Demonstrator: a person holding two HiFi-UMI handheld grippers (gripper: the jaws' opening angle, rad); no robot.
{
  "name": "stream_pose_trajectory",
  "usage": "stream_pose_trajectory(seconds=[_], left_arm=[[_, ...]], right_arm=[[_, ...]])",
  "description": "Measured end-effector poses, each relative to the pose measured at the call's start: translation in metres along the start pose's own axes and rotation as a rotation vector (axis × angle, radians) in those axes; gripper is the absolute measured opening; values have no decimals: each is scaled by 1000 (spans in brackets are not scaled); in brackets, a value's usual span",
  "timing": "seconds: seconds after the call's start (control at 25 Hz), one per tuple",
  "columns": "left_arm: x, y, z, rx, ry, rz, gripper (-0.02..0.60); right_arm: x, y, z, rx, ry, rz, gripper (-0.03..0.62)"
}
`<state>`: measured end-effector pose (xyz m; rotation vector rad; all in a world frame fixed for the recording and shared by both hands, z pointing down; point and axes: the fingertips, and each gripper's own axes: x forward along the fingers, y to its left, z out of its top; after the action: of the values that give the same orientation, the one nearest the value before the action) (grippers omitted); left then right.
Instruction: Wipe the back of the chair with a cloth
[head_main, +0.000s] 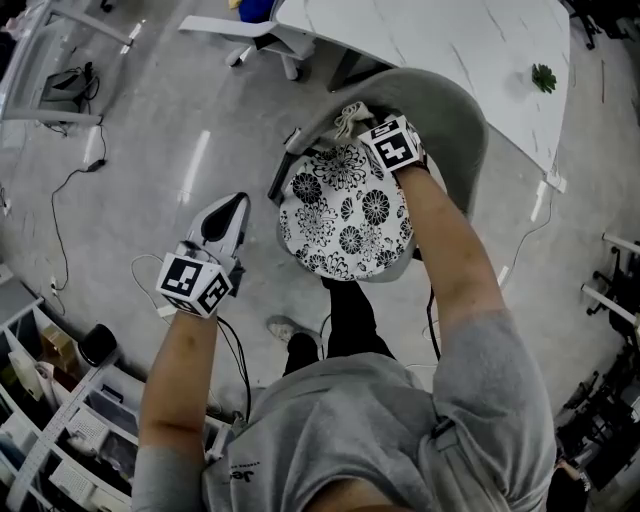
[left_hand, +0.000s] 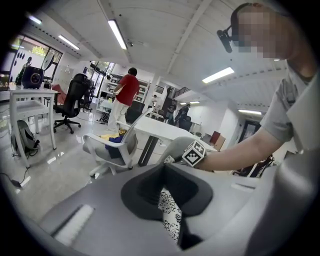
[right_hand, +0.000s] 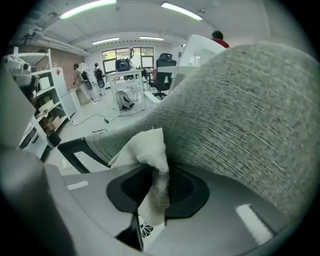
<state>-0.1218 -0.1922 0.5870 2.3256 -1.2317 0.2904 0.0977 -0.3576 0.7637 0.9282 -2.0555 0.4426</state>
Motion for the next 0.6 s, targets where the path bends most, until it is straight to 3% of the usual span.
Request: stream_pose_trajectory(seconds=[0.2,0.6], left_arm=[[-2,-6,2,7,-4,-2,58],[-24,-27,1,46,-6,-26,58]], right_arm=[[-13,-37,-23,135,10,-107,71],[-81,-106,-104,394,83,-413,71]])
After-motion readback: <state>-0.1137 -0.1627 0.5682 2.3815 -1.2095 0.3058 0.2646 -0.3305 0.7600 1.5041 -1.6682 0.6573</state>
